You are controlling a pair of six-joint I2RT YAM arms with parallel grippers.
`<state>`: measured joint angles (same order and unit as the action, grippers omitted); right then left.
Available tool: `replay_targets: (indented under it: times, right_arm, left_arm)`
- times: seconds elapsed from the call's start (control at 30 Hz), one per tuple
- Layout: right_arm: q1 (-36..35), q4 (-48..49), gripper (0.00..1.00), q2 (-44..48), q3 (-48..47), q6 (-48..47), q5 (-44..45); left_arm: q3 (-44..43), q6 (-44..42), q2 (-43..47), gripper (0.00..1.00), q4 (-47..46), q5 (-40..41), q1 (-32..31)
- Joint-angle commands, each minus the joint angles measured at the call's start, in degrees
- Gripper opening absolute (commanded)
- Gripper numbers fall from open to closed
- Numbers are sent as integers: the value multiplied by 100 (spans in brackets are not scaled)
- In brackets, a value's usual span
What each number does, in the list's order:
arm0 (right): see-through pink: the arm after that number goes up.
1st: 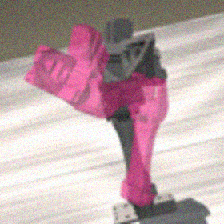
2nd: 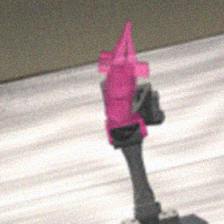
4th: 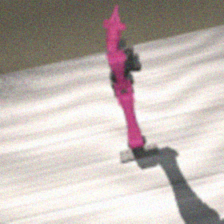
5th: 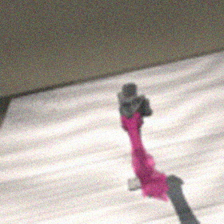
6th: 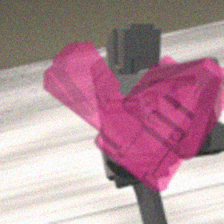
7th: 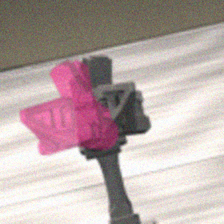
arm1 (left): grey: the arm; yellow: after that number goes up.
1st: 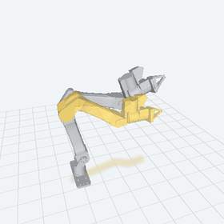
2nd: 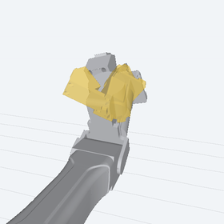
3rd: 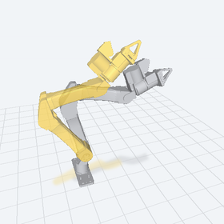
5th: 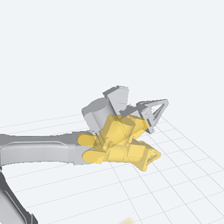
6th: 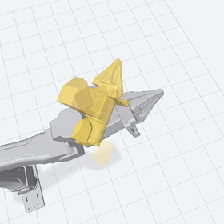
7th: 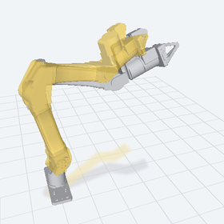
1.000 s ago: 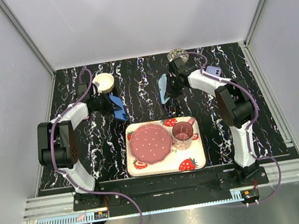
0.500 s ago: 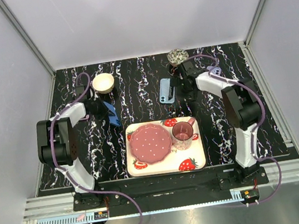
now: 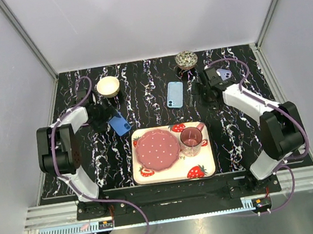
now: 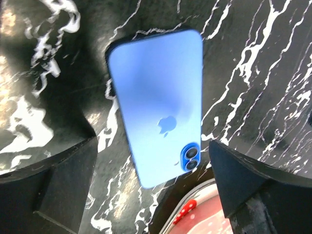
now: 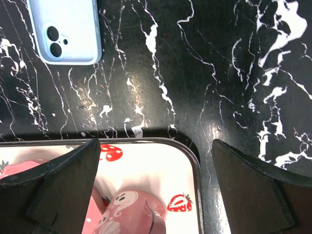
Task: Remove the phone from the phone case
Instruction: Place the phone at the center of the board, then reset both arms
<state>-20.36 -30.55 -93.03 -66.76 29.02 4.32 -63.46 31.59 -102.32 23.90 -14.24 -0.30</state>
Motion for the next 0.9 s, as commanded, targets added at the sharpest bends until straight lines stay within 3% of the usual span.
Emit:
replay_targets:
  times: [0.0,0.27,0.57,0.67,0.87]
  right_arm:
    - [6,-215,100,496,-3,78,280]
    - [6,-488,100,1067,-21,69,719]
    - [-3,-514,100,1718,471,227,940]
    - [6,-514,100,1833,603,324,887]
    - [6,-618,100,2017,648,403,650]
  left_arm:
    - [-96,-205,756,99,545,632,21]
    - [290,-716,2696,99,1072,203,21]
    - [1010,-962,4350,99,1355,315,21]
    - [1283,-953,4650,99,1205,606,21]
    - [1267,-980,4765,99,1160,361,21]
